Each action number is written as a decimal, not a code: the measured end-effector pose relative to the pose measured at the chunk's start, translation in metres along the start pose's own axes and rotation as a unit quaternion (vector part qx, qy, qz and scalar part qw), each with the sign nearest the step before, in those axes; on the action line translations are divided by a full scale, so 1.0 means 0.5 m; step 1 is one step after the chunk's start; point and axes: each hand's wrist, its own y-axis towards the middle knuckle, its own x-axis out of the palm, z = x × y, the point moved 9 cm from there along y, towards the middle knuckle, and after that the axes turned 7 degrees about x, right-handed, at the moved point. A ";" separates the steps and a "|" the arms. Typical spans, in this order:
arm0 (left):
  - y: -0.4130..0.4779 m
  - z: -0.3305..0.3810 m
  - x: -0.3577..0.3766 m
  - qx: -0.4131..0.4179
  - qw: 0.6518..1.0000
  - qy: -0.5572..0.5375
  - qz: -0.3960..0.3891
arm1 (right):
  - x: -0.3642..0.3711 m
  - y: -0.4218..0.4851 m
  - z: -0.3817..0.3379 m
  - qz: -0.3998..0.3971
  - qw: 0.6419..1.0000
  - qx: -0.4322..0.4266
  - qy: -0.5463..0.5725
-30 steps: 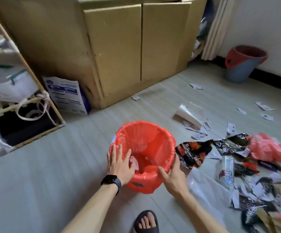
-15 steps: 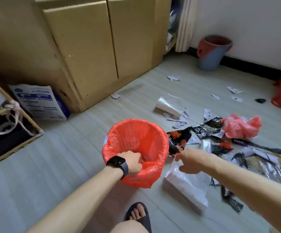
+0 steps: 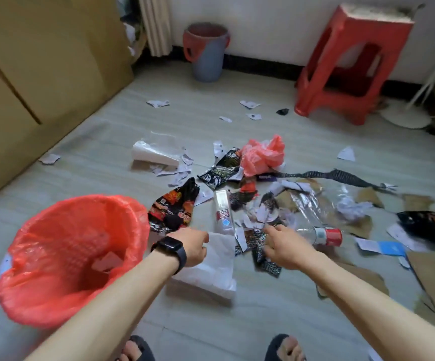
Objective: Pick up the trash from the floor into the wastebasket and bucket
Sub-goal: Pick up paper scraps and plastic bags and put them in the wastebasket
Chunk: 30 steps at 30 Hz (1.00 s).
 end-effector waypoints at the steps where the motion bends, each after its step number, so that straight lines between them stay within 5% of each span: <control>1: 0.025 0.013 0.040 0.004 1.000 -0.005 -0.018 | 0.039 0.012 0.047 -0.013 1.000 0.027 0.008; 4: 0.082 0.049 0.139 0.019 0.999 -0.008 -0.048 | 0.143 0.048 0.146 -0.037 0.996 0.077 0.024; 13: 0.304 0.219 0.261 0.146 0.988 -0.026 0.036 | 0.302 0.151 0.233 -0.010 0.983 0.170 0.072; 19: 0.403 0.198 0.341 0.106 0.991 0.071 -0.045 | 0.356 0.159 0.246 0.023 0.986 0.151 0.070; 24: 0.382 0.243 0.333 0.202 0.971 0.119 0.038 | 0.368 0.131 0.241 0.085 0.983 0.126 0.103; 30: 0.325 0.249 0.229 0.113 0.989 -0.076 0.063 | 0.293 0.064 0.326 0.126 0.897 0.237 0.351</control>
